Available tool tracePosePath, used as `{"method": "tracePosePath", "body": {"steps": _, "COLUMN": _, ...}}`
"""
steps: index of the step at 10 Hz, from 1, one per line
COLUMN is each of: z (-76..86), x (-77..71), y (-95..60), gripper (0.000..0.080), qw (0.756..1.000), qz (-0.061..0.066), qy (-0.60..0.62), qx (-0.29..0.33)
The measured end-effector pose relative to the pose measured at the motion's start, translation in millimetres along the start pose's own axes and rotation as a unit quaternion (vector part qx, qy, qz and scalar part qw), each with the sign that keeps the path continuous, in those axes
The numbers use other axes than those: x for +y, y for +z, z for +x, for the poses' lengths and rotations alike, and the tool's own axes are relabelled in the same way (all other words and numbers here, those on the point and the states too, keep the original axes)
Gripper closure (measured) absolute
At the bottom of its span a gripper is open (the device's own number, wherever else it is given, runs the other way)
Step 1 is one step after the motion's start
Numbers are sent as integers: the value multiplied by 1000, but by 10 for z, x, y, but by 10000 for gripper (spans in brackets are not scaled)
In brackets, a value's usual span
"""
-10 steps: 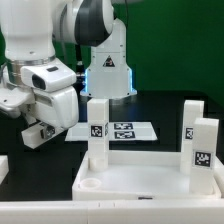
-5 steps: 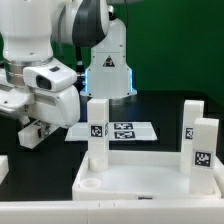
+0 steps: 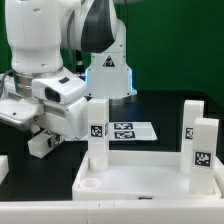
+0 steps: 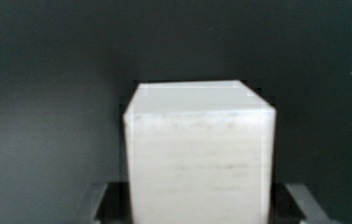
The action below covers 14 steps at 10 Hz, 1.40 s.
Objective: Assemble desk
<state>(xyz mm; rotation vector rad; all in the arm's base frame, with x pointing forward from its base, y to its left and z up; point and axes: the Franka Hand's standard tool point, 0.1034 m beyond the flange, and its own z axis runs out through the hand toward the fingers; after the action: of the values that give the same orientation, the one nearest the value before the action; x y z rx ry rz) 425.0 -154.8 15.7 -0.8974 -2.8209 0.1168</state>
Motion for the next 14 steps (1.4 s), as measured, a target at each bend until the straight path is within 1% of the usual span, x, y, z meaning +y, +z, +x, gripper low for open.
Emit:
{"method": "tracePosePath", "body": {"steps": 1, "z": 3, "x": -6, "y": 4, "gripper": 505, "qw": 1000, "qz": 1, "qy": 12, "qx": 0}}
{"method": "tracePosePath", "body": {"steps": 2, "z": 8, "x": -32, "y": 3, "gripper": 303, "qw": 1000, "qz": 1, "qy": 26, "qx": 0}}
{"method": "tracePosePath", "body": {"steps": 3, "z": 51, "x": -121, "y": -31, "gripper": 303, "qw": 999, "qz": 3, "qy": 38, "qx": -2}}
{"method": "tracePosePath", "body": {"steps": 4, "z": 91, "x": -150, "y": -87, "gripper": 183, "qw": 995, "qz": 5, "qy": 98, "qx": -6}}
{"method": "tracePosePath", "body": {"steps": 5, "z": 84, "x": -117, "y": -168, "gripper": 156, "qw": 984, "qz": 5, "qy": 178, "qx": -14}}
{"method": "tracePosePath", "body": {"steps": 6, "z": 52, "x": -76, "y": -287, "gripper": 156, "qw": 970, "qz": 6, "qy": 243, "qx": -27}}
{"method": "tracePosePath", "body": {"steps": 7, "z": 24, "x": 3, "y": -364, "gripper": 151, "qw": 946, "qz": 15, "qy": 322, "qx": -34}}
{"method": "tracePosePath", "body": {"steps": 8, "z": -35, "x": 100, "y": -442, "gripper": 151, "qw": 937, "qz": 15, "qy": 347, "qx": -45}}
{"method": "tracePosePath", "body": {"steps": 9, "z": -100, "x": 61, "y": -458, "gripper": 151, "qw": 947, "qz": -1, "qy": 318, "qx": -46}}
{"method": "tracePosePath", "body": {"steps": 10, "z": -91, "x": 44, "y": -440, "gripper": 151, "qw": 925, "qz": -2, "qy": 378, "qx": -44}}
{"method": "tracePosePath", "body": {"steps": 11, "z": -84, "x": 64, "y": -438, "gripper": 151, "qw": 915, "qz": -3, "qy": 401, "qx": -43}}
{"method": "tracePosePath", "body": {"steps": 12, "z": -90, "x": 49, "y": -437, "gripper": 151, "qw": 898, "qz": -5, "qy": 437, "qx": -43}}
{"method": "tracePosePath", "body": {"steps": 13, "z": -123, "x": -13, "y": -445, "gripper": 151, "qw": 872, "qz": -8, "qy": 488, "qx": -41}}
{"method": "tracePosePath", "body": {"steps": 14, "z": -150, "x": -70, "y": -445, "gripper": 151, "qw": 822, "qz": -8, "qy": 568, "qx": -35}}
